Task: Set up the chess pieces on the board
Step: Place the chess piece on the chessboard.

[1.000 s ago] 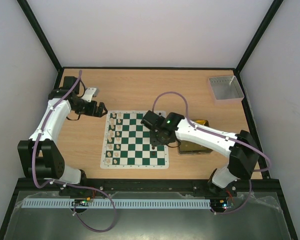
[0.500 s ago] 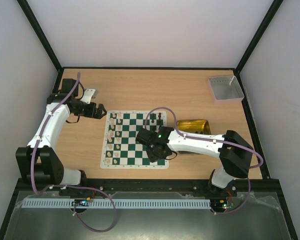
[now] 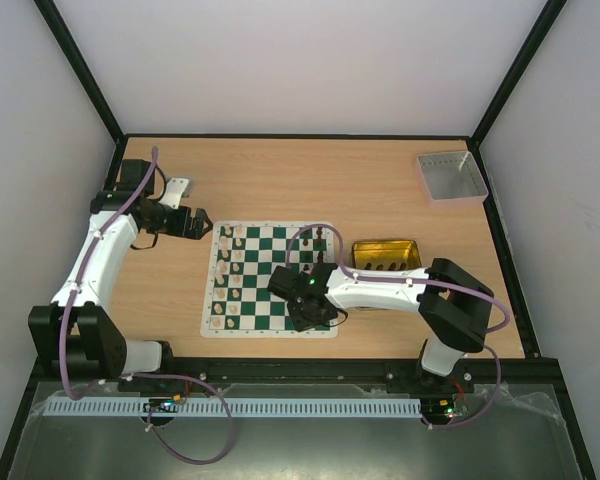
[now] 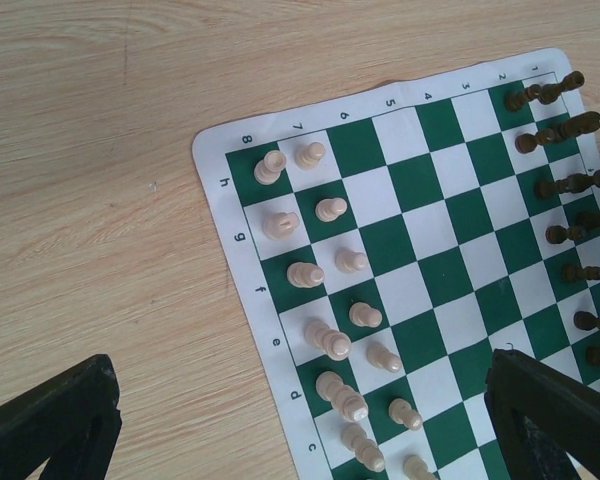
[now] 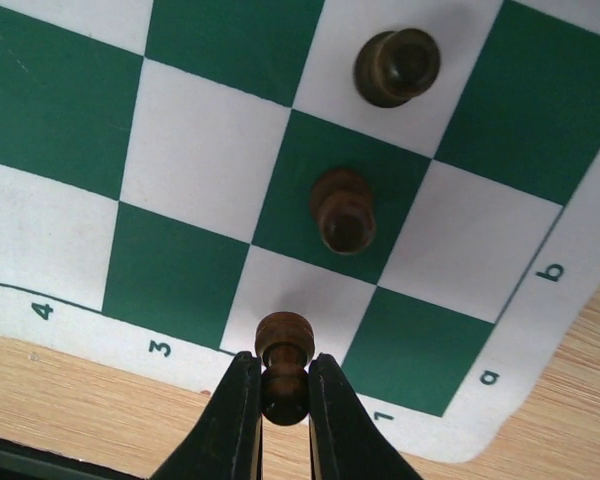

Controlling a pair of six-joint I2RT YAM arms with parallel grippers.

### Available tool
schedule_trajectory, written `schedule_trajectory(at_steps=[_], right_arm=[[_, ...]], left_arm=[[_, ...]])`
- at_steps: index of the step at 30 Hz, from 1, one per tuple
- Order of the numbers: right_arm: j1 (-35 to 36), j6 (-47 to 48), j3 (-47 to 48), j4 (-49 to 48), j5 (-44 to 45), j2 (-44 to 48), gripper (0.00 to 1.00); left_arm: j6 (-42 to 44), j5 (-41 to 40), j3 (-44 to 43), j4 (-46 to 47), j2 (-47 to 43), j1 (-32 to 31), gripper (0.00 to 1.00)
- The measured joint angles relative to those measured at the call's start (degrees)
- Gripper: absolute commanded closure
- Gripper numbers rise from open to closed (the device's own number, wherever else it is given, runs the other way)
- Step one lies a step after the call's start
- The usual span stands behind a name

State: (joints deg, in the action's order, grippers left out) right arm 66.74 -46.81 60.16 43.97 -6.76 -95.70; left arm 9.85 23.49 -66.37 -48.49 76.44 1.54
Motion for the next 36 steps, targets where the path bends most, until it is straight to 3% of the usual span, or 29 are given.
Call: schedule_trajectory(at_steps=[36], right_arm=[[0.07, -1.7, 0.09, -0.52, 0.24, -1.2, 0.93]], left_arm=[[-0.04, 0.02, 0.59, 0.55, -0.5, 0.02, 0.01]])
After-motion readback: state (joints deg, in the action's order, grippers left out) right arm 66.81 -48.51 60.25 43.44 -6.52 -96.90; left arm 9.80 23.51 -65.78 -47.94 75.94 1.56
